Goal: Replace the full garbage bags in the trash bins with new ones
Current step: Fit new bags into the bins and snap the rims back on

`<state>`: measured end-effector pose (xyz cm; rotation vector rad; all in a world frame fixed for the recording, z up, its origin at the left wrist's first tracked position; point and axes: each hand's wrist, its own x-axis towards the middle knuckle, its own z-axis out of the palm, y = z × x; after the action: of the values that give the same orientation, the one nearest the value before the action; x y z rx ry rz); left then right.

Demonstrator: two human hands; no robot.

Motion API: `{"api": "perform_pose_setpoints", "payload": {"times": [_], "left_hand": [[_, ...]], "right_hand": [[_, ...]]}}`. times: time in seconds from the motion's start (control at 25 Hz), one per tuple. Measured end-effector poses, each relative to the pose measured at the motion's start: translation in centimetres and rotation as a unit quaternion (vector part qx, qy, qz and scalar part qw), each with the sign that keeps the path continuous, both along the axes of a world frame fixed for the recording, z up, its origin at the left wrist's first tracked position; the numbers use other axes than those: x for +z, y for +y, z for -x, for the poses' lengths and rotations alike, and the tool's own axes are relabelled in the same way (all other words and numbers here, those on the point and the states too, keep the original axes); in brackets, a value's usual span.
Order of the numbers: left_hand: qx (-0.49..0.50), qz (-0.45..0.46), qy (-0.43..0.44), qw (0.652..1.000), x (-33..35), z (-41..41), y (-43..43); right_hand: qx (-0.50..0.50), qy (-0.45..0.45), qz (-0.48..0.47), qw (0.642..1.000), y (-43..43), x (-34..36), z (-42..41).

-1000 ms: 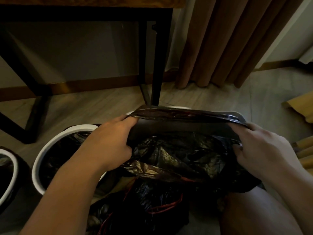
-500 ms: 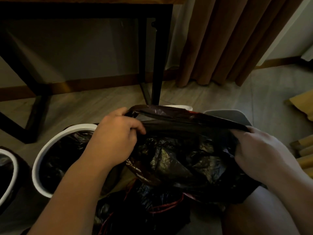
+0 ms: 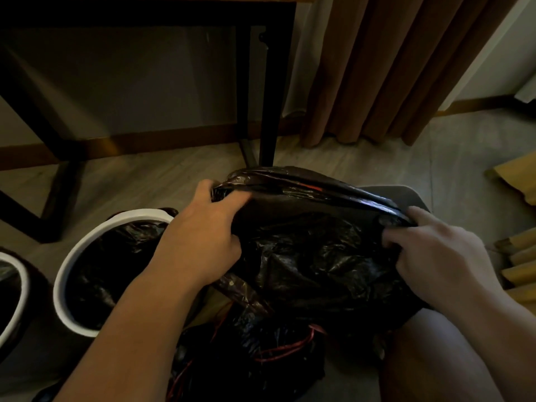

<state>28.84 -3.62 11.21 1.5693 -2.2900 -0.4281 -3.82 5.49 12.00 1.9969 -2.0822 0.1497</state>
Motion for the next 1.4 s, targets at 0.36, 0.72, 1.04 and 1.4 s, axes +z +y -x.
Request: {"api": "perform_pose_setpoints", "payload": {"times": [0.36,0.72,1.04,1.4], "left_hand": [[0.073,0.002,-0.113,0.991,-0.8,0.1,-0.3],[0.065,-0.081,-0.184,0.977,-0.5,0.7,0.4],[0.051,-0.015,-0.104,0.993,-0.1,1.1,0.3],[0.059,-0.094,-0.078,0.991,-0.9,1.1,0.0]], "right_hand": [[-0.07,0.043,-0.027,0.996,-0.2,0.2,0.1],[-0.035,-0.031,0.083,0.996,-0.2,-0.6,0.1],[0.025,0.023,0.103,0.994,0.1,-1.7,0.6],[0.041,-0.004,0.033,0.999,0.0,-3.4,2.2]]}}
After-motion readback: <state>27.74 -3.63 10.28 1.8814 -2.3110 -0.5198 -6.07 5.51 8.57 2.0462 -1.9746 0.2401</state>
